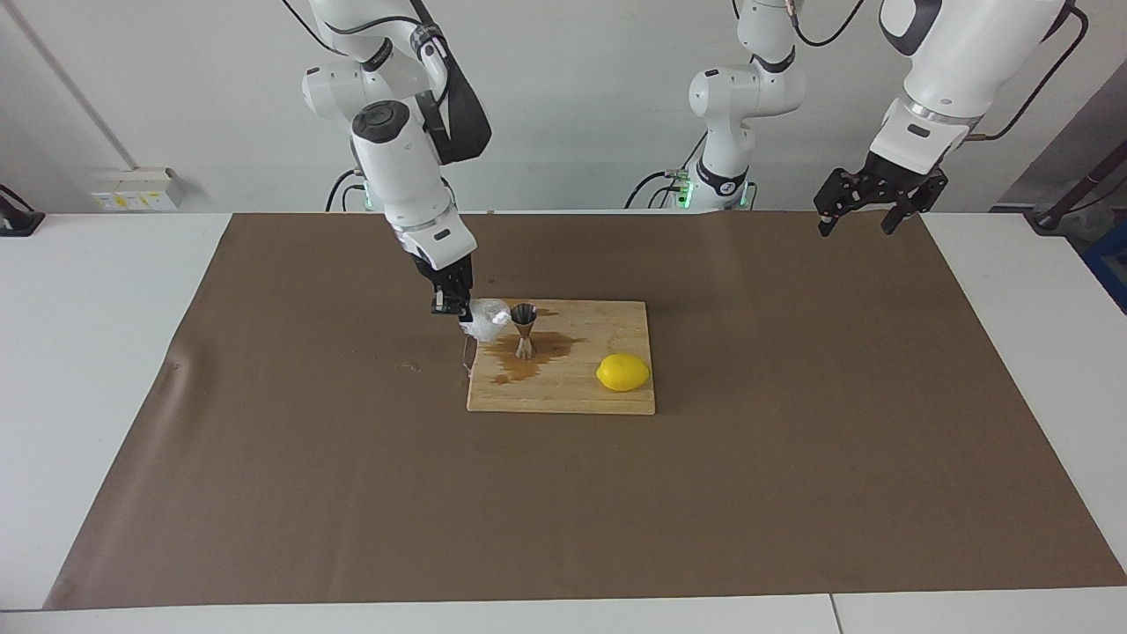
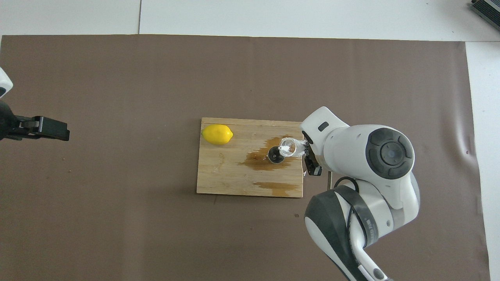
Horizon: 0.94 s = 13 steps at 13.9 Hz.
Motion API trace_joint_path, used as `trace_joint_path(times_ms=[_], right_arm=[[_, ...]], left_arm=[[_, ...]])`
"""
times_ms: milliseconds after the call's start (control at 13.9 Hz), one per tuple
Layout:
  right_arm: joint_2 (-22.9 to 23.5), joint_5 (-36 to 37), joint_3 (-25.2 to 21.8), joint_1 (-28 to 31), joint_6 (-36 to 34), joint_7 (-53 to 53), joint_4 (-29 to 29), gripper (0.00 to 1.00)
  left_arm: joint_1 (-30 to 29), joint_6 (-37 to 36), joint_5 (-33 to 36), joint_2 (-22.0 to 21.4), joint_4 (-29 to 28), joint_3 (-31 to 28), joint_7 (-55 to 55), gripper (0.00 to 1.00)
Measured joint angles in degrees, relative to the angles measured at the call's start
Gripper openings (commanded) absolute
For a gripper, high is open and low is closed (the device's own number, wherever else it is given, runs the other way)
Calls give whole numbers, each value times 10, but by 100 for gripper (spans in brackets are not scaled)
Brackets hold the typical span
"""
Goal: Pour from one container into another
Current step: 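Lift the glass cup and move it over the metal cup, then tilt the glass cup with the right gripper over the metal cup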
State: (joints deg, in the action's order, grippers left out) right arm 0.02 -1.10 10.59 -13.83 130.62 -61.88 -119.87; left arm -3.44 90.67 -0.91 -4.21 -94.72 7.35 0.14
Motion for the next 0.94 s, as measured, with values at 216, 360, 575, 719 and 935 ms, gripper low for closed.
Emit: trace_joint_path(times_ms=[216, 360, 575, 719, 935], right_arm=[[-3, 44, 0, -13, 0, 0, 0, 0], [-4, 70, 0, -18, 0, 0, 0, 0], [-5, 93, 0, -20, 0, 0, 0, 0], [-6, 110, 0, -23, 0, 0, 0, 0], [-9, 140, 1, -30, 0, 0, 0, 0]], left_arm=[[-1, 0, 0, 0, 1, -5, 0, 100], [-1, 0, 0, 0, 1, -6, 1, 100], [-1, -1, 0, 0, 1, -6, 1, 100], [-1, -2, 0, 0, 1, -6, 1, 100], [-6, -4, 0, 0, 1, -6, 1, 100]])
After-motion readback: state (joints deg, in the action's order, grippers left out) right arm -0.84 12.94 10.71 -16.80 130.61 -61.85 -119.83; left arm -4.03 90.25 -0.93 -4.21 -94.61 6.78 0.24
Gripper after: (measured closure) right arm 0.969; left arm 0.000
